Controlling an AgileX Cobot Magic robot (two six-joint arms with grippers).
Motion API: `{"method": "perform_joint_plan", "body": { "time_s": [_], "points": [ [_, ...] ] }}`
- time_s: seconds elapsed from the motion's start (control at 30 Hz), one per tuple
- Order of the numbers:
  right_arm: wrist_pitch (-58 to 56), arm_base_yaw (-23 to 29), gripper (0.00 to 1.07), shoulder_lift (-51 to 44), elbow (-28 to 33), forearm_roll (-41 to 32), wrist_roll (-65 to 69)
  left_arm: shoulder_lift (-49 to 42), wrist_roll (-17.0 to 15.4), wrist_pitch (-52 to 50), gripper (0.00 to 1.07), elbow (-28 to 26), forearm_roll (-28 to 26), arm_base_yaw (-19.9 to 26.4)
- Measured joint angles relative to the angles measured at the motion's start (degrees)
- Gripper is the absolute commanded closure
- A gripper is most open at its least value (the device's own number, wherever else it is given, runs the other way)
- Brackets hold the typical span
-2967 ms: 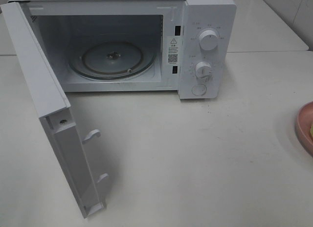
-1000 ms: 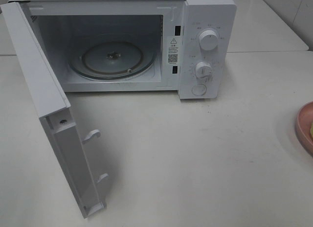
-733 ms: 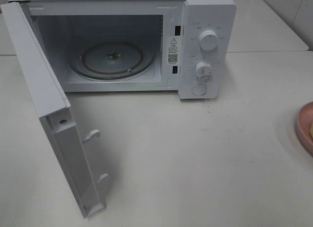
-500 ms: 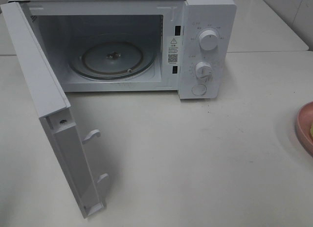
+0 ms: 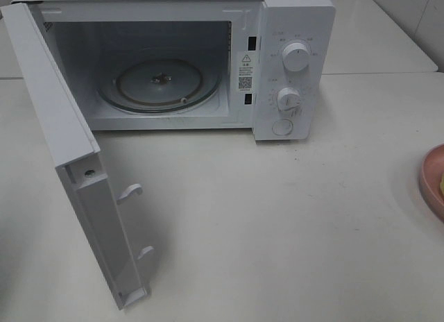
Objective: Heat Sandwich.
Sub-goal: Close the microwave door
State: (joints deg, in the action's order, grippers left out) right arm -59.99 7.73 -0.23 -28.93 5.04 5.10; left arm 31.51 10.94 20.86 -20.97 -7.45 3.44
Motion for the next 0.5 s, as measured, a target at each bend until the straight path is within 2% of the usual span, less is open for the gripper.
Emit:
{"method": "perform_joint_plan", "body": {
  "time_s": [0.1, 0.2, 0.27, 0.5],
  "points": [
    [0.0, 0.0, 0.31, 0.0, 0.0, 0.0, 0.0, 1.7, 1.4, -4.9, 1.06, 2.1, -0.1, 0.0],
    [0.0, 0.0, 0.31, 0.0, 0.0, 0.0, 0.0, 5.2, 3.0, -15.9, 1.06, 5.7, -0.1, 0.0],
    [0.0, 0.0, 0.31, 0.0, 0.0, 0.0, 0.0, 6.0, 3.0, -18.2, 1.06, 6.4, -0.1, 0.0],
    [0.0, 0.0, 0.31, 0.0, 0.0, 0.0, 0.0, 13.9, 2.3, -36.3, 1.06, 9.3, 0.3, 0.0]
  ]
}}
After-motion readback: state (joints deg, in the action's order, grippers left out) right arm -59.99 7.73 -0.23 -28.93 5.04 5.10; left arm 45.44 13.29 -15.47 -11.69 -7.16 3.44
